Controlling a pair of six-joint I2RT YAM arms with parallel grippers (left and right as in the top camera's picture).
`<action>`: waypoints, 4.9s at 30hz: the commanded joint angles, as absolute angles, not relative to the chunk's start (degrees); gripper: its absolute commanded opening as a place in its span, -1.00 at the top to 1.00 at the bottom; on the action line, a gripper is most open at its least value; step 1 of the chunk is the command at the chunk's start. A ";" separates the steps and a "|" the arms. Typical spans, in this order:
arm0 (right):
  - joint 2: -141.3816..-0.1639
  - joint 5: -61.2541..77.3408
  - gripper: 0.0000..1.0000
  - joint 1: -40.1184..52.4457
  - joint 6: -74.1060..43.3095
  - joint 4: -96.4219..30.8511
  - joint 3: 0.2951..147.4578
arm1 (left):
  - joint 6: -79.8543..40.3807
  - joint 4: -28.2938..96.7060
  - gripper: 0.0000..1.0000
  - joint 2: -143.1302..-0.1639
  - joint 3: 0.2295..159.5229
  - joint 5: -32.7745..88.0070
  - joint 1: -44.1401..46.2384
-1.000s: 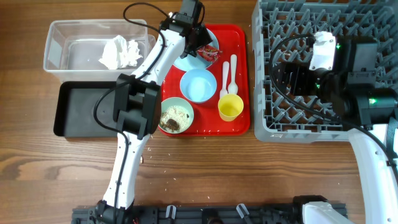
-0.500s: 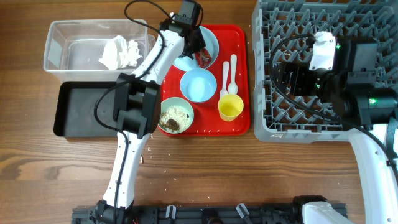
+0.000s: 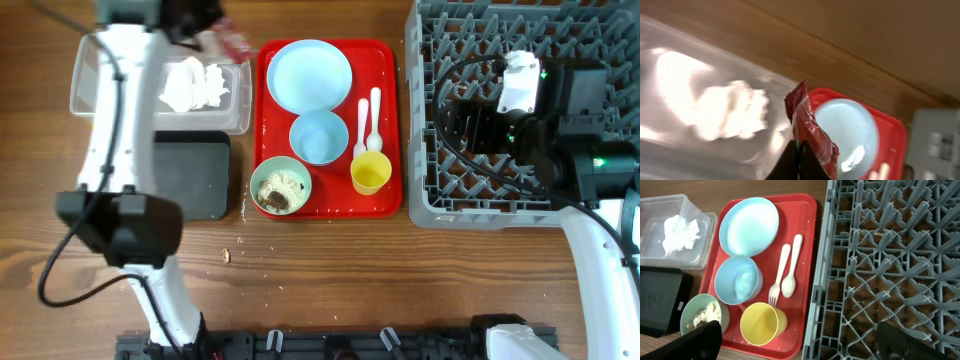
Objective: Sort waste into correct bins and load items into the dishwasher rack
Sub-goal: 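Drop the red wrapper into the clear plastic bin with the left gripper, then grasp the mint bowl of rice with the left gripper and lift it, then tip the mint bowl over the black tray to pour out the rice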
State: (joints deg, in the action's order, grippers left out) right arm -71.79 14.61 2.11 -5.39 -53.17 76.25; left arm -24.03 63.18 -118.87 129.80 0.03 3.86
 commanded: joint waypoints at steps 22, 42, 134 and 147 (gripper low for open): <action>-72.23 15.57 -1.00 2.39 -6.17 -52.58 77.52 | -16.67 93.54 -0.67 -120.44 128.68 9.93 6.85; -72.23 15.57 -0.99 2.39 -6.22 -52.84 77.52 | -8.60 75.57 -0.31 -120.42 98.52 6.57 30.17; -72.82 15.57 -0.99 2.39 -9.15 -51.00 77.52 | -0.10 57.95 0.92 -105.43 72.75 83.55 -38.89; -73.43 15.57 -1.00 2.39 -9.17 -50.65 77.52 | -0.27 61.82 0.92 -104.27 72.75 87.39 -32.38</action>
State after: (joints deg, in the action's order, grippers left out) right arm -72.93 14.61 2.11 -8.38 -50.96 76.25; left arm -4.14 61.69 -106.19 72.73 83.66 -36.95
